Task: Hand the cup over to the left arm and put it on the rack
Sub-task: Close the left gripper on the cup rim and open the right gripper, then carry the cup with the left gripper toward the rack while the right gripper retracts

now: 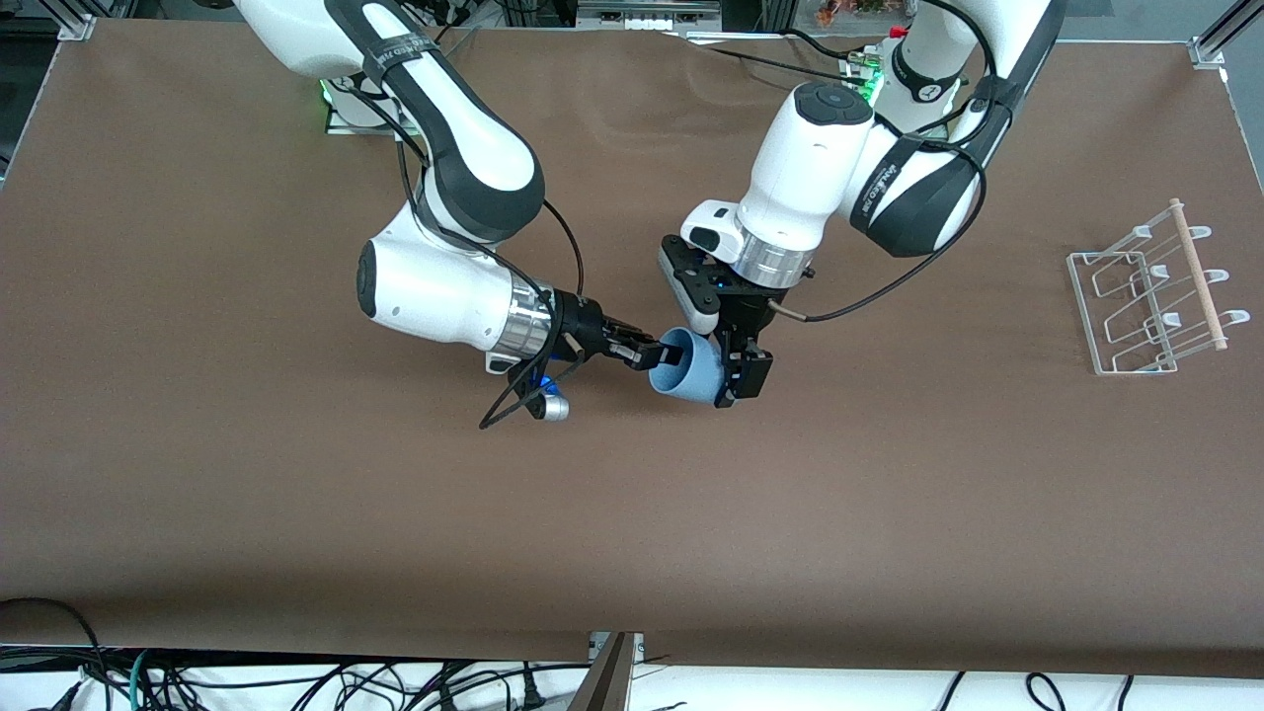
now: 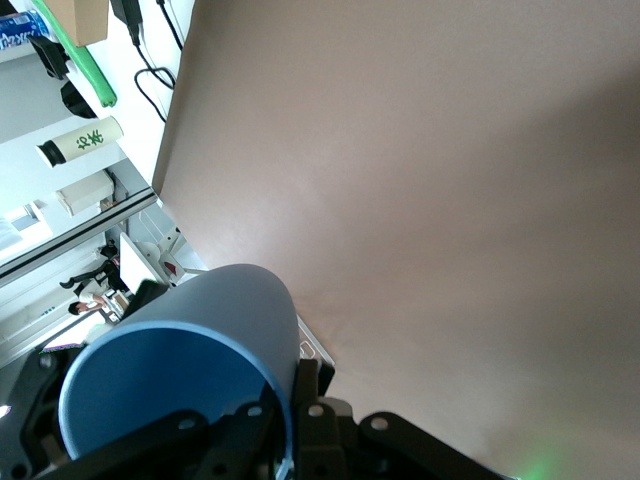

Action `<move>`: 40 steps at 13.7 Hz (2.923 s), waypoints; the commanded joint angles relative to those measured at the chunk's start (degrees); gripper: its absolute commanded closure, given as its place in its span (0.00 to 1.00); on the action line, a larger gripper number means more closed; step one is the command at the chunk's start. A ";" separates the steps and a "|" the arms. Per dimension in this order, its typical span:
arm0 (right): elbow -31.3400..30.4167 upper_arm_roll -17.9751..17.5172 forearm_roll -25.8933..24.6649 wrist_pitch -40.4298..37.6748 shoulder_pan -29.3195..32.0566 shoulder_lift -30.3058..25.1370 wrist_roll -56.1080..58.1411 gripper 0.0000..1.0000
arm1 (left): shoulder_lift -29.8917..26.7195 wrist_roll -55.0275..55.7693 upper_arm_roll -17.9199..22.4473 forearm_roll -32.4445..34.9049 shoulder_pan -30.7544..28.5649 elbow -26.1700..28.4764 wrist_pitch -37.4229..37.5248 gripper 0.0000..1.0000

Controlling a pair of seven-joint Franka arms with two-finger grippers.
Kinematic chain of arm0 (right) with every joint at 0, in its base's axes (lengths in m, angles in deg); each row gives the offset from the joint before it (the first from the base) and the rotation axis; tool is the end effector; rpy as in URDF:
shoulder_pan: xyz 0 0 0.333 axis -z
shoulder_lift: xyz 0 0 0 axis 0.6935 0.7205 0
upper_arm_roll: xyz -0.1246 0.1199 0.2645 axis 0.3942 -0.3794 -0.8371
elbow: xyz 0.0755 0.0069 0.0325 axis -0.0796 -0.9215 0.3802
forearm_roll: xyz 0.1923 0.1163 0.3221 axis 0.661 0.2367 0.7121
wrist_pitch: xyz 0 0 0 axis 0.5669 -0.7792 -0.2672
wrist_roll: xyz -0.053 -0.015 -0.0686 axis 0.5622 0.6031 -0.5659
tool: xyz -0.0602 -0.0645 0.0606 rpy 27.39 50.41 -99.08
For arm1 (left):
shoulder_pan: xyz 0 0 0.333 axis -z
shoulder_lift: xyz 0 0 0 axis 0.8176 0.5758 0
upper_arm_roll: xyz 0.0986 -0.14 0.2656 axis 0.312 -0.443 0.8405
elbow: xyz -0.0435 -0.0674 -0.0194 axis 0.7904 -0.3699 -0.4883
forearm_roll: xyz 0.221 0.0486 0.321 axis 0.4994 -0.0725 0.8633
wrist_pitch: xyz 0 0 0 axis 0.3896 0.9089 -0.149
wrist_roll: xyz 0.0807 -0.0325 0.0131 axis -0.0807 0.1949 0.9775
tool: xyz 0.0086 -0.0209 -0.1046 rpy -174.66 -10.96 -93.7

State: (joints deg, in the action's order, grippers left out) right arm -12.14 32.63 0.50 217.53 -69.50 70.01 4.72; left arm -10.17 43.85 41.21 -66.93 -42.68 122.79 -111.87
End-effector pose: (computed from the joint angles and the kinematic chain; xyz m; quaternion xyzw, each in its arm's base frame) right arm 0.6229 0.4386 0.4015 -0.8448 0.2692 0.1342 0.4425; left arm 0.5809 -0.3788 0.4294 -0.7740 0.5734 -0.2659 0.0382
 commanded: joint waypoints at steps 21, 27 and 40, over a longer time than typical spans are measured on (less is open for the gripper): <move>1.21 0.23 -7.20 -11.58 7.74 -2.83 -1.19 0.00 | -12.69 12.37 7.12 -0.30 -3.64 1.85 29.86 1.00; 1.21 0.41 -18.45 -14.47 9.41 -3.44 -1.19 0.00 | -15.34 20.90 7.74 -4.70 -12.75 1.58 65.06 1.00; 6.38 0.67 -39.38 -28.70 15.92 -5.03 12.07 0.00 | -2.61 14.40 7.83 5.83 -40.47 1.06 89.69 1.00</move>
State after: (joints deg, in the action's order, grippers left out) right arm -7.85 33.73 -36.22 192.72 -54.57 65.50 14.26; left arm -13.35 59.56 49.85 -65.10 -84.51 124.95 -25.51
